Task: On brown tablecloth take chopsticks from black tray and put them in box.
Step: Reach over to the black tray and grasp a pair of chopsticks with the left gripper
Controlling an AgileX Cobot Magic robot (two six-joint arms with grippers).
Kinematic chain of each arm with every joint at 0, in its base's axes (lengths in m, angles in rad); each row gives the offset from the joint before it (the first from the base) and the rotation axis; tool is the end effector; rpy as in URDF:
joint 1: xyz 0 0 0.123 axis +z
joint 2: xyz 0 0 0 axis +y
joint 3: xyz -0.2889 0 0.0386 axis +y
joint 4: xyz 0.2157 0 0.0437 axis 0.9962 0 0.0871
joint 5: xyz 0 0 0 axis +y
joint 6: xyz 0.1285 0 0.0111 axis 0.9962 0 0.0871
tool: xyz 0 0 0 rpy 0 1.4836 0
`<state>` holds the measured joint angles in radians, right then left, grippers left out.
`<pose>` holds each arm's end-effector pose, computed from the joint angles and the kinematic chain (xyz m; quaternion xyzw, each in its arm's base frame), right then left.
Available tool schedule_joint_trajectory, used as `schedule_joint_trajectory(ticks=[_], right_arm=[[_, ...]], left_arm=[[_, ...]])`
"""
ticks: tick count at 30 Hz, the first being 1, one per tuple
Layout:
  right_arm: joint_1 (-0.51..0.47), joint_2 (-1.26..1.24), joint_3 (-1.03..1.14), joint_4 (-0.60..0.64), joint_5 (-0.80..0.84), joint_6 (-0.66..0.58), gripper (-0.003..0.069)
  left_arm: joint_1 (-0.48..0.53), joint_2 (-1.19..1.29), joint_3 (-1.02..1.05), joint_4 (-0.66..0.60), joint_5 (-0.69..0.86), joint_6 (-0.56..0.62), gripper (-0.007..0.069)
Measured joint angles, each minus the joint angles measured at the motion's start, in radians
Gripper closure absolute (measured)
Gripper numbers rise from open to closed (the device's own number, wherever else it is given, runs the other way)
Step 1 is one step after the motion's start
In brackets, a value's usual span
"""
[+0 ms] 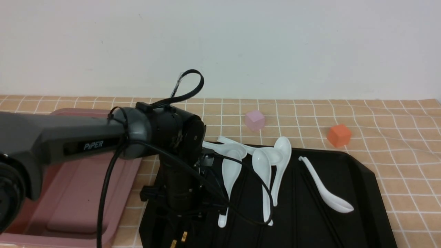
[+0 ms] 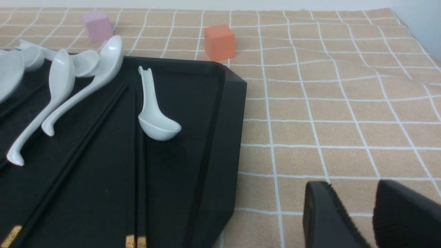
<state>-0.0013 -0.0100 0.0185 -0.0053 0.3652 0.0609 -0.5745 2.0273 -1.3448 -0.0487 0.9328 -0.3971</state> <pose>0.0505 -0.0003 0.1640 0.0235 0.8005 0.0156 0.5987 0.3015 -0.2012 0.1344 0.0745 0.9968 -0.0275 0.0096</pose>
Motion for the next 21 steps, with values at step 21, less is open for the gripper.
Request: schedule_joint_trajectory(ticks=[21], right_arm=[[0.000, 0.000, 0.000, 0.000, 0.000, 0.000, 0.0419]], left_arm=[[-0.001, -0.113, 0.016, -0.058, 0.042, -0.089, 0.0503]])
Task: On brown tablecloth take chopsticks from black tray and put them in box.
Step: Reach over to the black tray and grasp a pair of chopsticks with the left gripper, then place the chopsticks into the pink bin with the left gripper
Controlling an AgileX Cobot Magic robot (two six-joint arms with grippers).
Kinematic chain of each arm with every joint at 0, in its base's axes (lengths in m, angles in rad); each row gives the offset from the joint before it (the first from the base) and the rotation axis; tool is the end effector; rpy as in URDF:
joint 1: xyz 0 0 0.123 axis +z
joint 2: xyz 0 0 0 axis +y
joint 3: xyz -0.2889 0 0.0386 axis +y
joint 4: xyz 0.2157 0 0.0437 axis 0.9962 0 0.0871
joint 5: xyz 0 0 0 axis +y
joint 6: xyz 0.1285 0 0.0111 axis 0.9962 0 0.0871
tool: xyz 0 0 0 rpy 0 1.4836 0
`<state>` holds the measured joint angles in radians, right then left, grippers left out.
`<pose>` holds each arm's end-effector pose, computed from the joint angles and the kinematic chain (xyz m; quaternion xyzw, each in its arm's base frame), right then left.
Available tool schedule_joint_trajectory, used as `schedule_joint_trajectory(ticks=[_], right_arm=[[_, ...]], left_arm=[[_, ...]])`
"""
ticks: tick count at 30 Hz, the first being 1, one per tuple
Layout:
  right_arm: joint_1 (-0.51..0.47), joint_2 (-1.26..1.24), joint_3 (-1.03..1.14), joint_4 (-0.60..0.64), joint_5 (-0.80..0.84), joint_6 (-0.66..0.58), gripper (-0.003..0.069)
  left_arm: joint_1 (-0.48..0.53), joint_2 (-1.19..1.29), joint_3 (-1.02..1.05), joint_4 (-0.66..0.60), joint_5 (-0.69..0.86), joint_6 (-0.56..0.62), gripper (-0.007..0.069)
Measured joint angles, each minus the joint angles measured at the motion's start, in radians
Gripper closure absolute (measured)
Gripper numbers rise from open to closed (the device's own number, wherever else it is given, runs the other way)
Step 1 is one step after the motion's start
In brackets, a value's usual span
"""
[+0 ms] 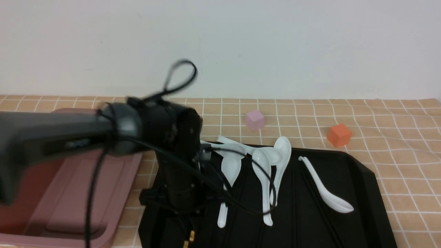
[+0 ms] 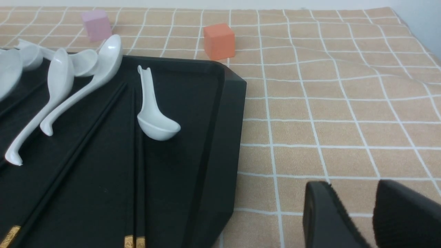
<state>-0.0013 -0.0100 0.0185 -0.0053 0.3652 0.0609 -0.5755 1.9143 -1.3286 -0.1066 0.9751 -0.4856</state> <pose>0.0505 -0.0003 0.1640 0.0235 0.8005 0.0156 0.5987 0.2876 -0.2001 0.1714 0.0171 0.9976 -0.0638 0.0188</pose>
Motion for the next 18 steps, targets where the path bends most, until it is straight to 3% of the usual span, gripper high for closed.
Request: schedule_joint_trajectory(ticks=[9, 15, 18], right_arm=[[0.000, 0.000, 0.000, 0.000, 0.000, 0.000, 0.0419], [0.000, 0.000, 0.000, 0.000, 0.000, 0.000, 0.0419], [0.000, 0.000, 0.000, 0.000, 0.000, 0.000, 0.0419]], left_arm=[[0.018, -0.191, 0.000, 0.007, 0.066, -0.004, 0.0503], [0.237, -0.318, 0.003, 0.080, 0.218, 0.094, 0.0503], [0.386, -0.327, 0.031, 0.107, 0.212, 0.132, 0.0503]])
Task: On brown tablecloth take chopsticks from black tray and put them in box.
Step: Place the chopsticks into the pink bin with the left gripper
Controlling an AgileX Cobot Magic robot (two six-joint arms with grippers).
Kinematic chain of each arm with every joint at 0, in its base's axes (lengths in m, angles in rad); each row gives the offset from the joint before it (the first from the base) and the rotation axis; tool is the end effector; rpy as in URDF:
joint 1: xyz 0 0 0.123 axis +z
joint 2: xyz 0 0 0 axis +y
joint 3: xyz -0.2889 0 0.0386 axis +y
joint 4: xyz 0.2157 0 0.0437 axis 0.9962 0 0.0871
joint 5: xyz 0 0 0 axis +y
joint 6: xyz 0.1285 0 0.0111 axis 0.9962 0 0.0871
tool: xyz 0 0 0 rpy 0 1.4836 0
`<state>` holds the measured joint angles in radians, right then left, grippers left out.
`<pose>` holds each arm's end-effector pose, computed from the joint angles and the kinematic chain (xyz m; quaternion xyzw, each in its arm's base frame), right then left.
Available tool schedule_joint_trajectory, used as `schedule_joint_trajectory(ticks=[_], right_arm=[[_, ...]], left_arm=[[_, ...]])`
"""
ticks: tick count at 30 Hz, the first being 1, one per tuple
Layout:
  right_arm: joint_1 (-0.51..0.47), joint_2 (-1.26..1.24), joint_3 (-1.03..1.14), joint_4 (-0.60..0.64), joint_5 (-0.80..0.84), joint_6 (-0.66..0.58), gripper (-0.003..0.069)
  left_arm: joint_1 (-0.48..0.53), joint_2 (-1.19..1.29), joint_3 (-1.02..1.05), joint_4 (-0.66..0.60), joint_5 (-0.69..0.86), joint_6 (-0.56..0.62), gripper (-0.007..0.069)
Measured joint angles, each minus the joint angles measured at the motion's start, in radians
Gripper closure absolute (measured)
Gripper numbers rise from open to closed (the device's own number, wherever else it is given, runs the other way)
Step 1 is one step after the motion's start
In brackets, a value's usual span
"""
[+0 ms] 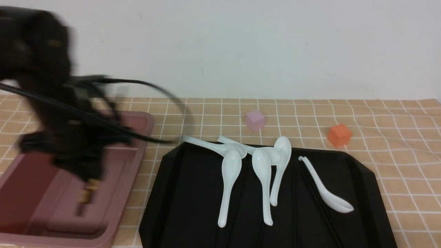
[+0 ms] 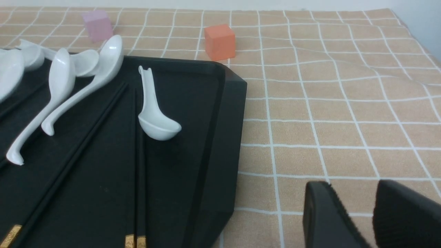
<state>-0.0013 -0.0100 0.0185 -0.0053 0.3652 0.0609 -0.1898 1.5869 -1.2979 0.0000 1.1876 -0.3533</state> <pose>0.0505 -0.0003 0.1640 0.0235 0.8005 0.0156 0.5987 0.2805 -0.0539 0.2648 -0.0813 0.9926 -0.0243 0.0873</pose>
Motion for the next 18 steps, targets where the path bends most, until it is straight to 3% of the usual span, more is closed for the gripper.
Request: schedule_joint_trajectory(ticks=[5, 15, 18], right_arm=[[0.000, 0.000, 0.000, 0.000, 0.000, 0.000, 0.0419], [0.000, 0.000, 0.000, 0.000, 0.000, 0.000, 0.0419], [0.000, 0.000, 0.000, 0.000, 0.000, 0.000, 0.0419]], left_arm=[[0.135, 0.026, 0.096, 0.013, -0.200, 0.021, 0.0503], [0.150, 0.135, 0.133, 0.069, -0.298, 0.030, 0.0503], [0.150, 0.150, 0.133, 0.070, -0.299, 0.025, 0.0463]])
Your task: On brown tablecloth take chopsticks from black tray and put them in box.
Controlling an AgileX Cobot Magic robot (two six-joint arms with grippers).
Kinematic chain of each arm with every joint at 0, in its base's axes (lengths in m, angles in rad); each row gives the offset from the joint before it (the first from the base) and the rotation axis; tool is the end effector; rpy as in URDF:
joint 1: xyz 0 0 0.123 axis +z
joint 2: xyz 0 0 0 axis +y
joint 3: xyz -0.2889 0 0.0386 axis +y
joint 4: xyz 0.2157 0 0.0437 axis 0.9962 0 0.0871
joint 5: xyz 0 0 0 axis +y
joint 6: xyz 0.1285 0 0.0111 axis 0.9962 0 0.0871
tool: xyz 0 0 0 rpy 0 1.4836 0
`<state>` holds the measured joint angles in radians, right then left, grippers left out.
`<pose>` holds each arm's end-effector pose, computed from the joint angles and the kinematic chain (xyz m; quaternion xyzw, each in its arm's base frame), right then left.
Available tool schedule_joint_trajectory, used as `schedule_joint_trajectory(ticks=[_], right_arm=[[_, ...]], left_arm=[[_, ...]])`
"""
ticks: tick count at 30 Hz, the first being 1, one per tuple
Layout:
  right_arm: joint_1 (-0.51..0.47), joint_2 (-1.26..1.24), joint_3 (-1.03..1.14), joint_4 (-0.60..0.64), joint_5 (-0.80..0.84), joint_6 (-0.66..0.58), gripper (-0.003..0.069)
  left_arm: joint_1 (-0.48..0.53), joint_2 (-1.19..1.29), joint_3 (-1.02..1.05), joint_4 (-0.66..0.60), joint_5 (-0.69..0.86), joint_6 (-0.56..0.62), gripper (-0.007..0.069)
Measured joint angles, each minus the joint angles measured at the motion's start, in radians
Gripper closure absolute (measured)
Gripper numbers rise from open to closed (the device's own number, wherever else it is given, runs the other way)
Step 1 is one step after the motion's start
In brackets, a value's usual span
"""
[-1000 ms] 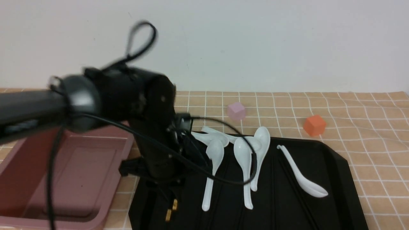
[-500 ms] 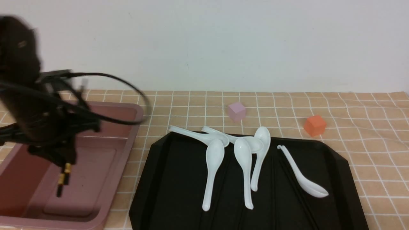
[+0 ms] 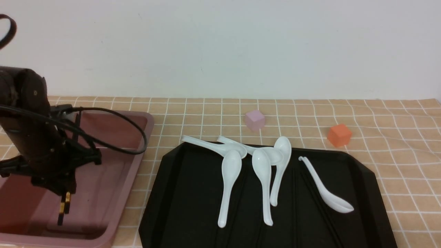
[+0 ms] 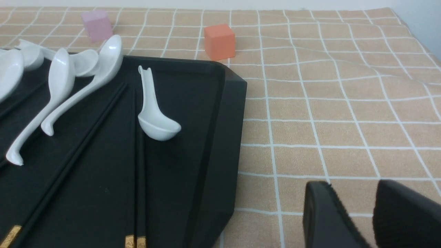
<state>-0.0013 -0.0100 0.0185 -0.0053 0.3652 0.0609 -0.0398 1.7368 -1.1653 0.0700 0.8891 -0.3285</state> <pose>0.0505 -0.0003 0.1640 0.0235 0.8005 0.0156 0.5987 0.3162 -0.0056 0.1954 -0.1240 0.9870 0.0107 0.1022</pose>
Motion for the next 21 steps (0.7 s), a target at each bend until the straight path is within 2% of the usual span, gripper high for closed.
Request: schedule_joint_trajectory(ticks=[3, 4, 6, 10, 14, 15, 16, 17, 19, 21], right_arm=[[0.000, 0.000, 0.000, 0.000, 0.000, 0.000, 0.0419], [0.000, 0.000, 0.000, 0.000, 0.000, 0.000, 0.0419], [0.000, 0.000, 0.000, 0.000, 0.000, 0.000, 0.0419], [0.000, 0.000, 0.000, 0.000, 0.000, 0.000, 0.0419], [0.000, 0.000, 0.000, 0.000, 0.000, 0.000, 0.0419], [0.000, 0.000, 0.000, 0.000, 0.000, 0.000, 0.0419], [0.000, 0.000, 0.000, 0.000, 0.000, 0.000, 0.0419], [0.000, 0.000, 0.000, 0.000, 0.000, 0.000, 0.0419], [0.000, 0.000, 0.000, 0.000, 0.000, 0.000, 0.0419], [0.000, 0.000, 0.000, 0.000, 0.000, 0.000, 0.0419]], left_arm=[[0.000, -0.002, 0.000, 0.008, -0.001, 0.000, 0.0412], [0.000, -0.005, -0.001, 0.013, 0.003, 0.000, 0.0365], [0.000, -0.017, -0.014, 0.015, 0.026, 0.000, 0.0328], [0.001, -0.066, -0.036, 0.016, 0.089, -0.002, 0.0316], [0.001, -0.147, -0.038, 0.018, 0.167, -0.003, 0.0396], [0.001, -0.184, -0.038, 0.018, 0.189, -0.003, 0.0452], [0.001, -0.190, -0.038, 0.018, 0.192, -0.002, 0.0452], [0.001, -0.234, -0.038, 0.019, 0.217, 0.005, 0.0524], [0.001, -0.305, -0.038, 0.019, 0.239, 0.026, 0.0610], [0.001, -0.384, -0.024, 0.019, 0.244, 0.046, 0.0637]])
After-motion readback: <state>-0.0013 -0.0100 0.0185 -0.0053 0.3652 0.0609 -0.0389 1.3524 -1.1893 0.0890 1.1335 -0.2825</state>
